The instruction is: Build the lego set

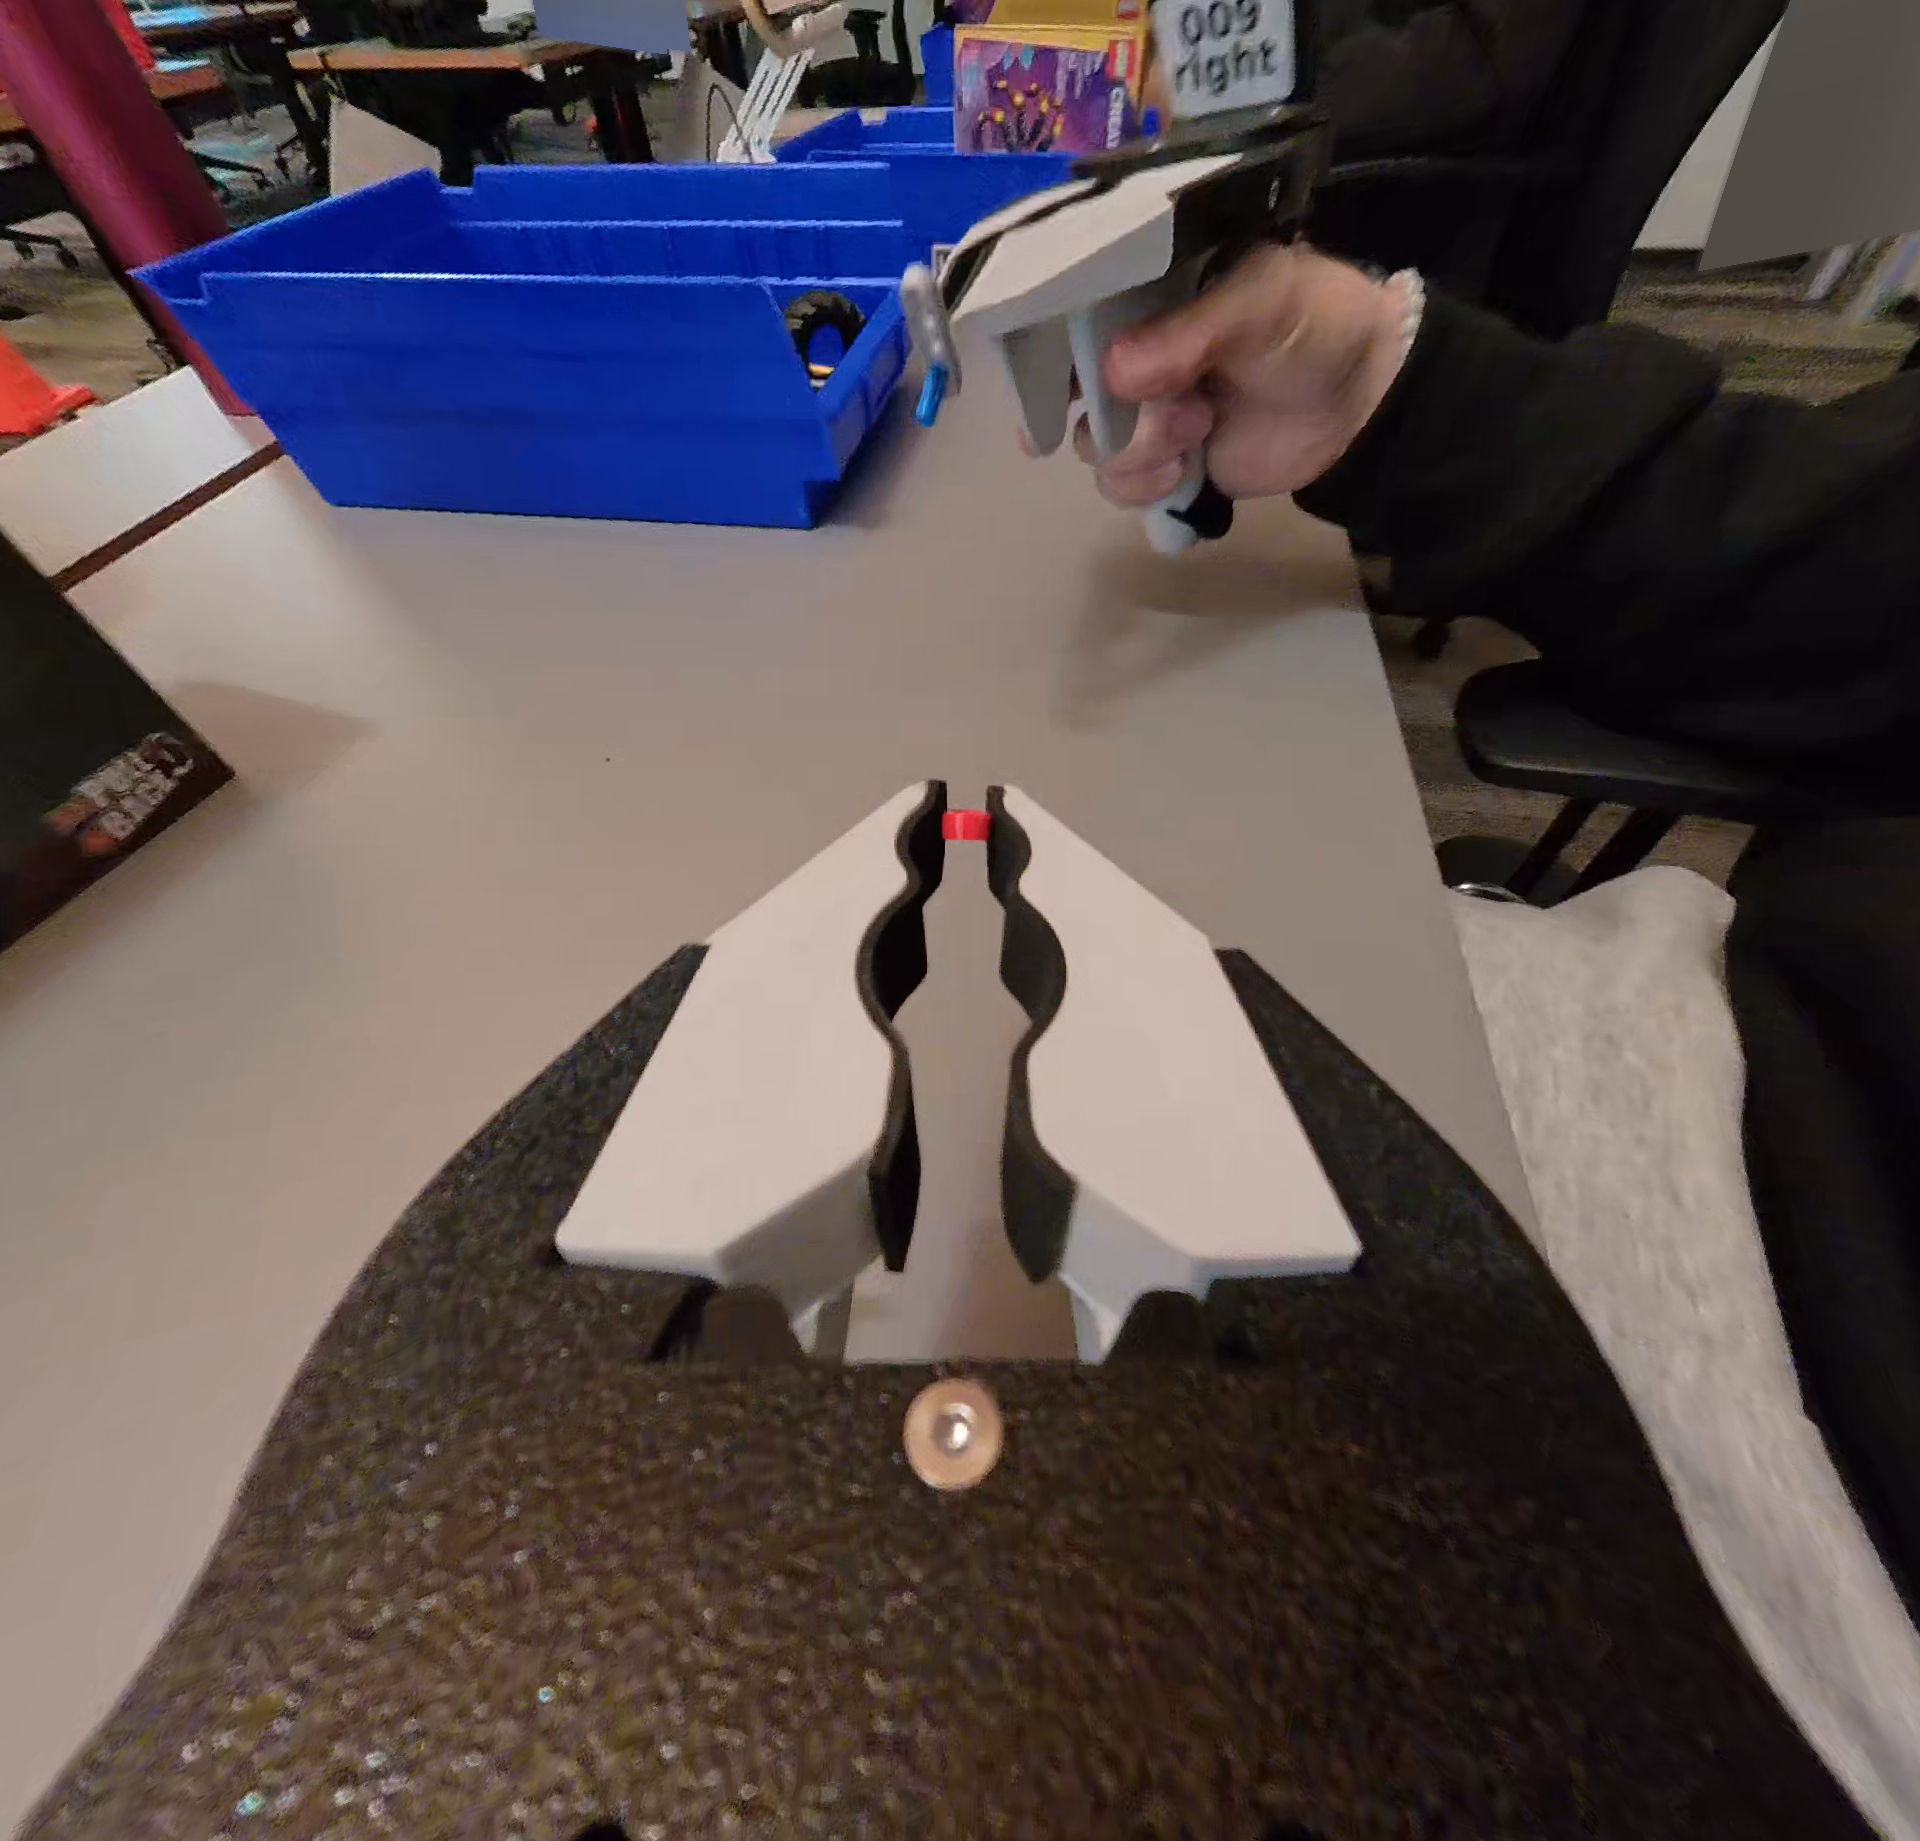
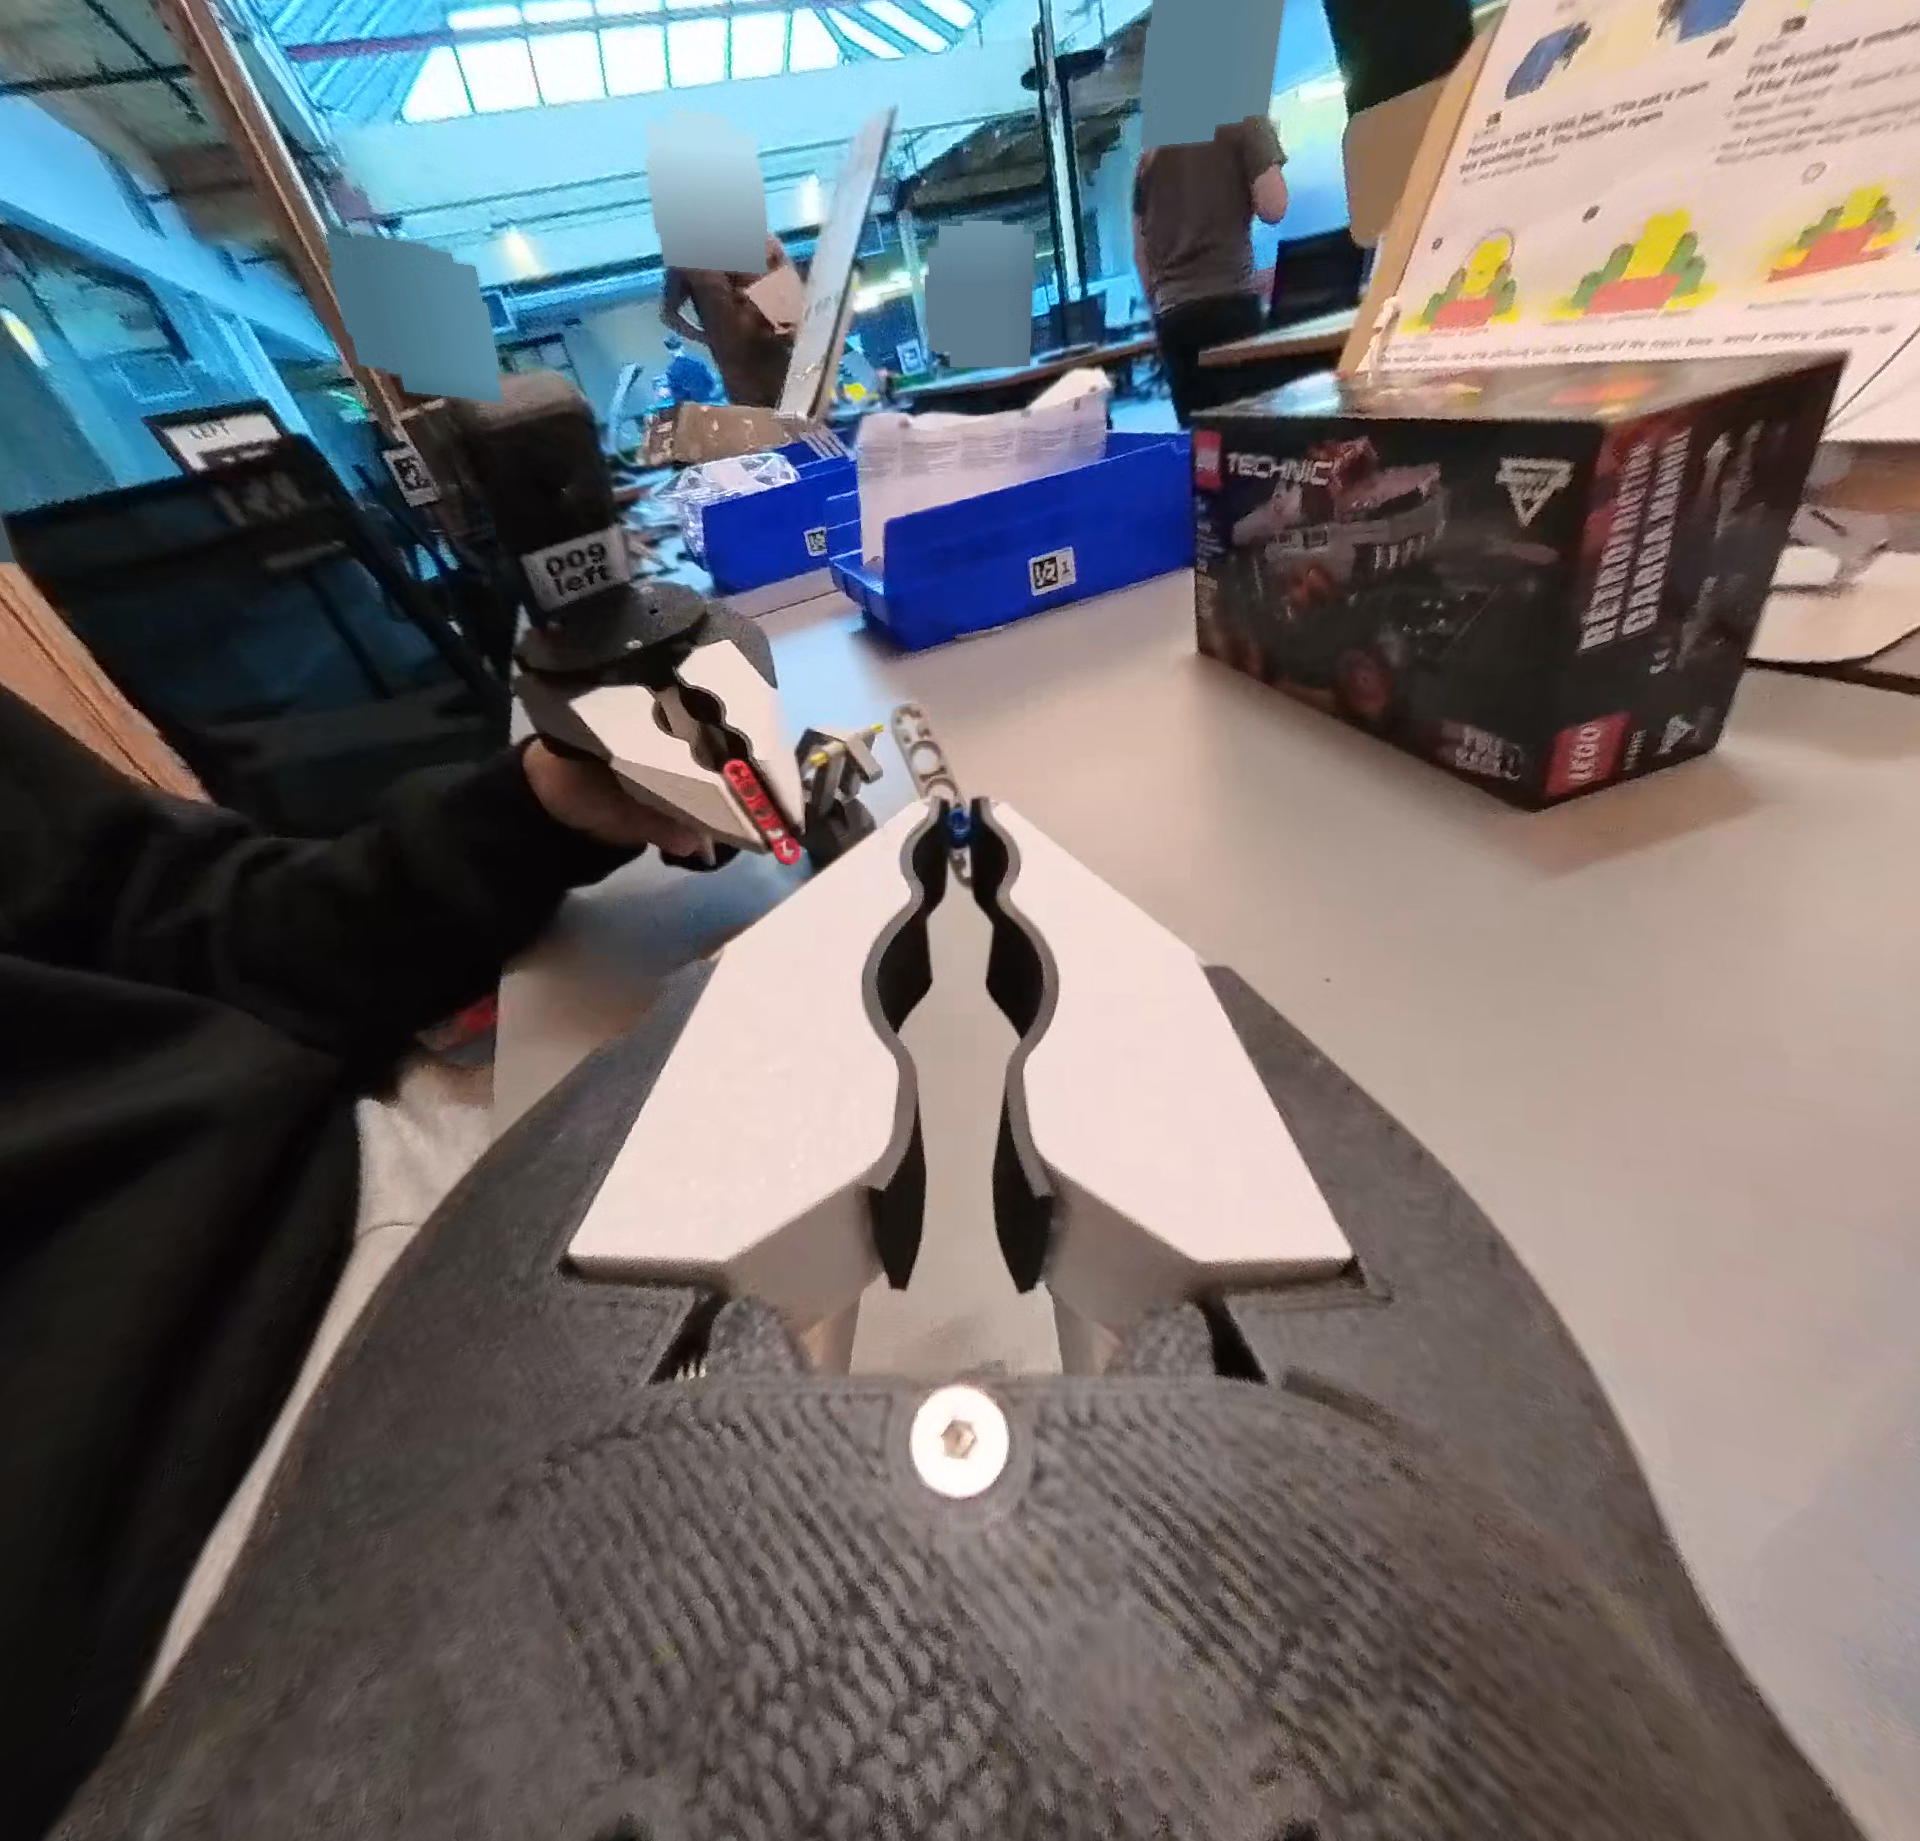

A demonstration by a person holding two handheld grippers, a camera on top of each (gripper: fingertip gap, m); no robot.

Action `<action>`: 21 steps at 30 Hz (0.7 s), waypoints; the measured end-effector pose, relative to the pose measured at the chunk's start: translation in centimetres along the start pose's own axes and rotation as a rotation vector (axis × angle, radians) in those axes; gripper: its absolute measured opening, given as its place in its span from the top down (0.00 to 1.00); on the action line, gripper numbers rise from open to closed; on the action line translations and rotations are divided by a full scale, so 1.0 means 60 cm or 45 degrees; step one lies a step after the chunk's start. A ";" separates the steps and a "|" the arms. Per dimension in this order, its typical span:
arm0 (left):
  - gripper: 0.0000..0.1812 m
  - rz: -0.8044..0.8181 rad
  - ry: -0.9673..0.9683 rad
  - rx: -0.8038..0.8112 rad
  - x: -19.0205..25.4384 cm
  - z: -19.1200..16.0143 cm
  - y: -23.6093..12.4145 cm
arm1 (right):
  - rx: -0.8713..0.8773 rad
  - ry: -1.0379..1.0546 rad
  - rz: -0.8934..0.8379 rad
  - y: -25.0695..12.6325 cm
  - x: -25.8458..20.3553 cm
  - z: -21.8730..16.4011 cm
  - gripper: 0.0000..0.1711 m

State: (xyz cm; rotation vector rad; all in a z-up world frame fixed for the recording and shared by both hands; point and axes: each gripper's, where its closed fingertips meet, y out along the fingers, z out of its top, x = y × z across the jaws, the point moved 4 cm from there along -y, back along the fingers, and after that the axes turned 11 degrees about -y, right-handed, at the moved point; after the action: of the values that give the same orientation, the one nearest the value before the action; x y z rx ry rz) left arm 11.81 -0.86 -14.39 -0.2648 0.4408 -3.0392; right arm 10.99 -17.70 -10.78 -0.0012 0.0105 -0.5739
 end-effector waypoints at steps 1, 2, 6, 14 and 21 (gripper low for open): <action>0.97 -0.028 -0.010 0.004 0.003 -0.001 0.005 | 0.003 0.033 0.021 0.005 -0.002 -0.004 0.98; 0.97 -0.056 -0.031 -0.010 0.005 -0.005 0.011 | -0.006 0.070 0.033 0.009 -0.002 -0.009 0.98; 0.97 -0.083 -0.095 -0.252 0.012 -0.042 0.050 | 0.025 0.196 0.070 0.020 -0.001 -0.019 0.98; 0.80 0.013 -0.144 -0.263 -0.005 -0.040 0.062 | -0.005 0.332 0.151 0.051 -0.014 -0.045 0.98; 0.85 -0.040 -0.226 0.140 0.009 0.040 0.055 | 0.033 0.404 0.259 0.073 -0.037 -0.043 0.98</action>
State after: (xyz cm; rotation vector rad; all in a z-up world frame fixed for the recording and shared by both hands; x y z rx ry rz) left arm 11.82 -4.71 -12.95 -0.5337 0.2590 -3.0214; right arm 11.51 -12.80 -13.37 0.1153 0.3086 -0.3659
